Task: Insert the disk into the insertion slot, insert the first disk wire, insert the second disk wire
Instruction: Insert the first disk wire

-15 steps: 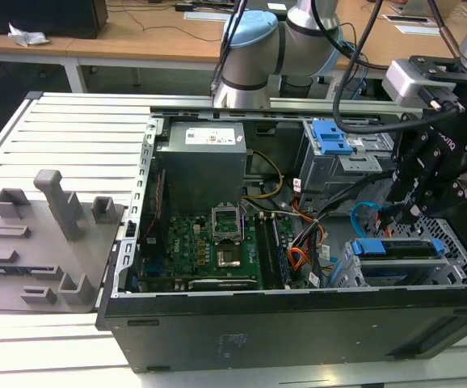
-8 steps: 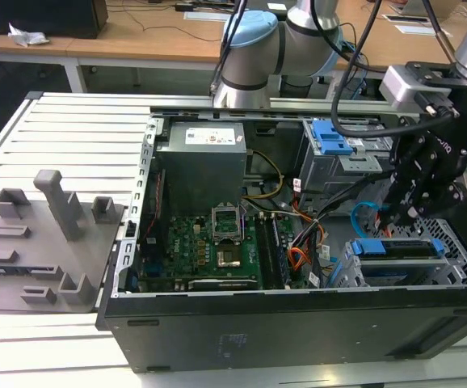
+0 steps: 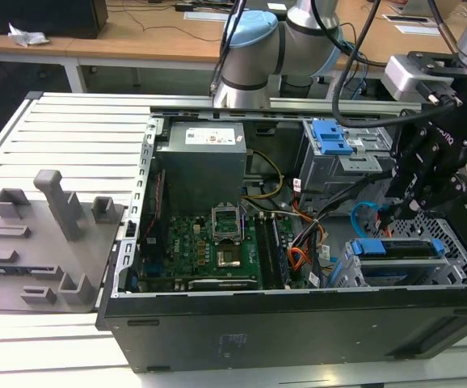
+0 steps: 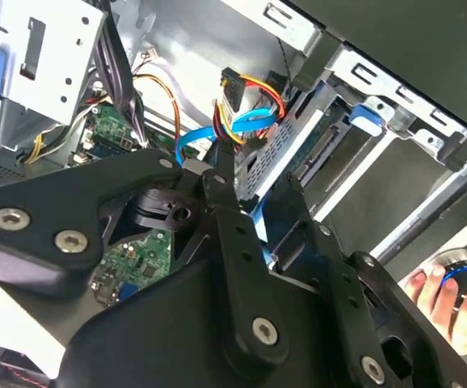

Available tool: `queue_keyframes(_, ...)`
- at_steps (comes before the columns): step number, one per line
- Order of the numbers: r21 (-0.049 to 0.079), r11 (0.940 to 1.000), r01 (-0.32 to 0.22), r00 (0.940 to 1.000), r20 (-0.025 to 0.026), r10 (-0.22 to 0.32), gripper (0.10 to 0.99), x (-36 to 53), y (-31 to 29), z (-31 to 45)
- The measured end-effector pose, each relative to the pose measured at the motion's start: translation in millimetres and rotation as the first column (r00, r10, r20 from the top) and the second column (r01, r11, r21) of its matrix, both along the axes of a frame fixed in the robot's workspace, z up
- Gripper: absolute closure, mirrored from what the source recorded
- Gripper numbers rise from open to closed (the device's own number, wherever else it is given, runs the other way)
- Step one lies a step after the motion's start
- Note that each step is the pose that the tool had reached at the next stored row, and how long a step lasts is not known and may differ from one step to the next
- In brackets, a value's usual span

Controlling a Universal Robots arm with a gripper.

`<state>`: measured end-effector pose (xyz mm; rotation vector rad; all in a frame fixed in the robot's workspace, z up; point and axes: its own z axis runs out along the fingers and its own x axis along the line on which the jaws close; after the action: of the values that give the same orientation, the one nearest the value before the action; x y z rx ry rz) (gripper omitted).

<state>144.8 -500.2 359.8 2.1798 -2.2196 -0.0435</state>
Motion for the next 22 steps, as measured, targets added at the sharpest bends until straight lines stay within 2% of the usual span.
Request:
queue_keyframes(2,0.000,1.0000,0.000,1.0000,-0.0064,0.000,0.667,2.0,1.3,-4.1)
queue_keyframes(5,0.001,1.0000,0.000,0.9999,-0.0121,0.000,0.667,5.3,1.3,-6.7)
queue_keyframes(12,0.000,1.0000,0.000,0.9999,-0.0125,0.000,0.678,5.4,1.3,-7.2)
queue_keyframes(13,0.000,1.0000,0.000,0.9999,-0.0125,0.000,0.745,5.4,1.3,-7.3)
queue_keyframes(14,0.000,1.0000,0.000,0.9999,-0.0125,0.000,0.745,5.4,1.3,-7.3)
queue_keyframes(17,0.000,1.0000,0.000,0.9999,-0.0125,0.000,0.922,5.4,1.3,-7.4)
queue_keyframes(22,0.001,1.0000,0.000,0.9999,-0.0125,0.000,0.922,6.1,1.3,-7.7)
